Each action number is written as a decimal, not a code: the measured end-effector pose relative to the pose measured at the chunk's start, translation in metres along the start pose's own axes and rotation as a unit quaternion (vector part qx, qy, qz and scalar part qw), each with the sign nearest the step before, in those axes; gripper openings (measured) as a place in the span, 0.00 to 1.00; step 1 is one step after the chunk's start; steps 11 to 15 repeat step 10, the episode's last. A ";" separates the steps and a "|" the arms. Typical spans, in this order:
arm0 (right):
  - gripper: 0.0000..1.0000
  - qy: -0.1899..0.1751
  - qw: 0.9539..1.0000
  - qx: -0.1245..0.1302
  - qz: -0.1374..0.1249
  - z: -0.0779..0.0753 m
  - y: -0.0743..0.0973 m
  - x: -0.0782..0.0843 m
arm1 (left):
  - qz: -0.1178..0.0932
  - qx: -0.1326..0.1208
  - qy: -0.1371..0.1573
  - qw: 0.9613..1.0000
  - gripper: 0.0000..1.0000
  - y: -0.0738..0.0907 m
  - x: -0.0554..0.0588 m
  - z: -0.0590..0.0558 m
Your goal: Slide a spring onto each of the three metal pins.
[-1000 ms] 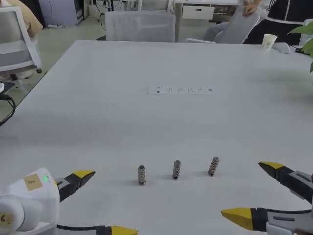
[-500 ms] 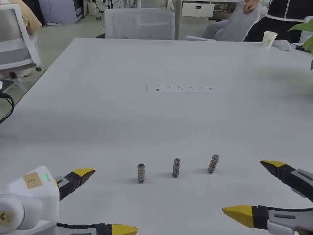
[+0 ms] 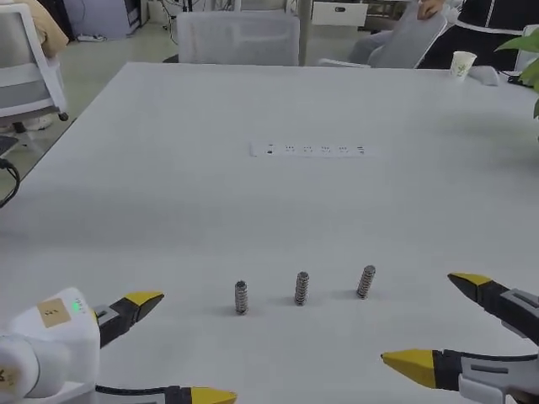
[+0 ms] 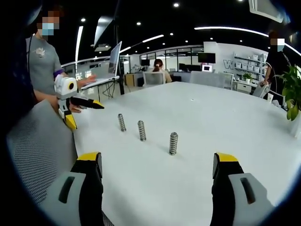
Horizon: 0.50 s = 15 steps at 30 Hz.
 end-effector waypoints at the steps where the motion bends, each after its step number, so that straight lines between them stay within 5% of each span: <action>1: 0.99 0.001 1.000 0.001 0.000 0.000 0.000 0.000 | 0.000 0.000 0.000 1.000 0.90 0.000 0.000 0.000; 15: 0.98 -0.003 1.000 0.001 0.002 0.001 0.000 0.004 | 0.003 0.003 0.001 1.000 0.90 0.000 0.000 -0.001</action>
Point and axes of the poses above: the centre of the closed fingertips' face, and the gripper's own axes: y roughly backward along the fingers, z roughly to its left, x roughly out of its underside, the point moved 7 cm from there along y, roughly backward along the fingers, and after that the axes turned 8 degrees about -z, right-handed, at the moved point
